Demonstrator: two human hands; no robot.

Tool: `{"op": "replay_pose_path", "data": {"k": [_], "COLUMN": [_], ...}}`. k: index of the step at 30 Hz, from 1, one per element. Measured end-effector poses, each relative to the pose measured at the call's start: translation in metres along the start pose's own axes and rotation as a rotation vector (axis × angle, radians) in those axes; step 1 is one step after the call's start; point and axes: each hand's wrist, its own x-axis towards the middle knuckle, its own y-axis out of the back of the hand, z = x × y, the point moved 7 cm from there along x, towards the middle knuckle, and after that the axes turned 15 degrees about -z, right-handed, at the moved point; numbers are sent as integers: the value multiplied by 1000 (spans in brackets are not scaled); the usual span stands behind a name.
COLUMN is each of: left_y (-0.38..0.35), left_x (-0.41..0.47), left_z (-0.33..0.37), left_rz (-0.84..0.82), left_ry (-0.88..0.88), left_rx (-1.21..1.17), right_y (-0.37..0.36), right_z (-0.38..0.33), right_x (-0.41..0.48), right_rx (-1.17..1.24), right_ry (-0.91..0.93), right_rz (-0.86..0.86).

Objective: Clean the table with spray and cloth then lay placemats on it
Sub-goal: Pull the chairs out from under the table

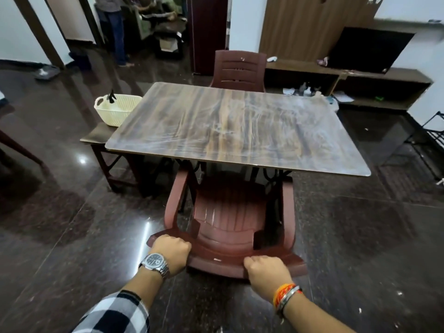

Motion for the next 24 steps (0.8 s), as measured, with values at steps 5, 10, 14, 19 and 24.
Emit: {"op": "replay_pose_path", "data": {"k": [5, 10, 14, 19, 24], "left_y": [16, 25, 31, 38, 47], "left_x": [19, 30, 37, 47, 56], "left_z": [6, -3, -4, -4, -2], "left_rz": [-43, -37, -48, -43, -38], "left_ry": [4, 25, 43, 48, 64], "left_rx": [44, 64, 82, 54, 57], "right_y": [5, 11, 10, 17, 23], "right_z": [25, 31, 37, 46, 58], "right_x": [17, 31, 42, 49, 58], "right_rx": [3, -11, -23, 4, 10], "right_ry": [-39, -11, -10, 32, 25], "right_rz": [-16, 20, -40, -130, -142]}}
